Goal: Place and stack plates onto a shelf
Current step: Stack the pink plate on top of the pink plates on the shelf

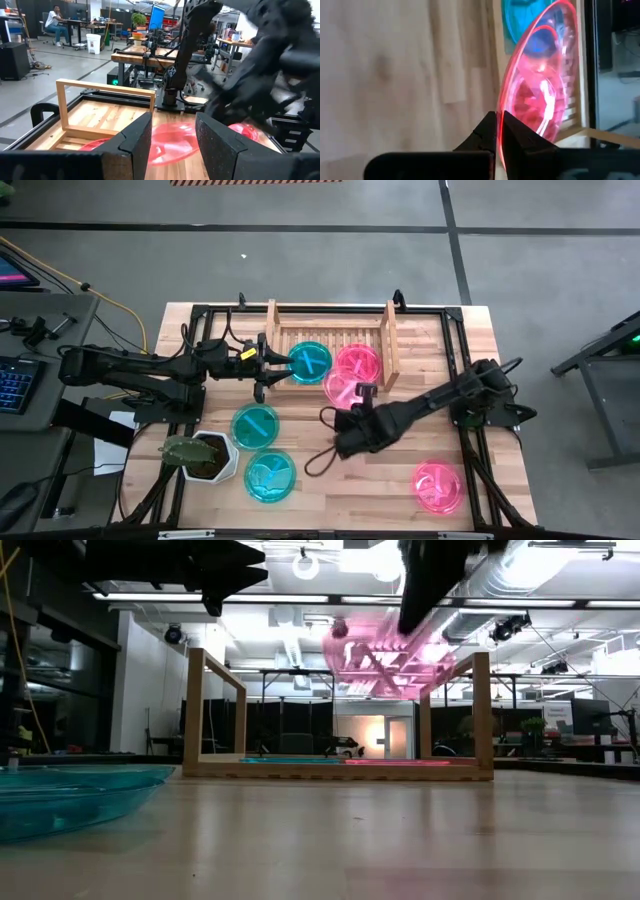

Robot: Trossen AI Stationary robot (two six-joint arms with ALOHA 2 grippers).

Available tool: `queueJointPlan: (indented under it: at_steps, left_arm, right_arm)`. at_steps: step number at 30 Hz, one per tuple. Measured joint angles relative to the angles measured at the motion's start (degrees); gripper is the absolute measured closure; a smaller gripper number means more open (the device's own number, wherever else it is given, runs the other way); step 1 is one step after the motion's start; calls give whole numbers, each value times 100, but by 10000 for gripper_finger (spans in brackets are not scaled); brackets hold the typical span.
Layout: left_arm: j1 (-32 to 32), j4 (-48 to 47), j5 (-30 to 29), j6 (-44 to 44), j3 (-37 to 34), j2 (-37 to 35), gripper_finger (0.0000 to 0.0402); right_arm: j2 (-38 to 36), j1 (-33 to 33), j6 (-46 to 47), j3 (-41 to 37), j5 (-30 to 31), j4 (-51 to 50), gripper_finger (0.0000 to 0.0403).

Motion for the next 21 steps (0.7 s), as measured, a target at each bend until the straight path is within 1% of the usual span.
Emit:
queueJointPlan:
  at_steps: [6,11,16,21]
  left_arm:
    - [0,0,0,5,0,0,261]
    - [0,0,0,6,0,0,261]
    - [0,2,-2,9,0,0,261]
    - [2,4,-15,9,0,0,261]
  right_arm:
    - [0,-681,-624,-1150,38,734,403]
    - [0,-1124,-999,-1908,391,1228,403]
    - [2,-1405,-1330,-2328,347,1762,403]
    - [2,-1531,-1591,-2411,348,2178,403]
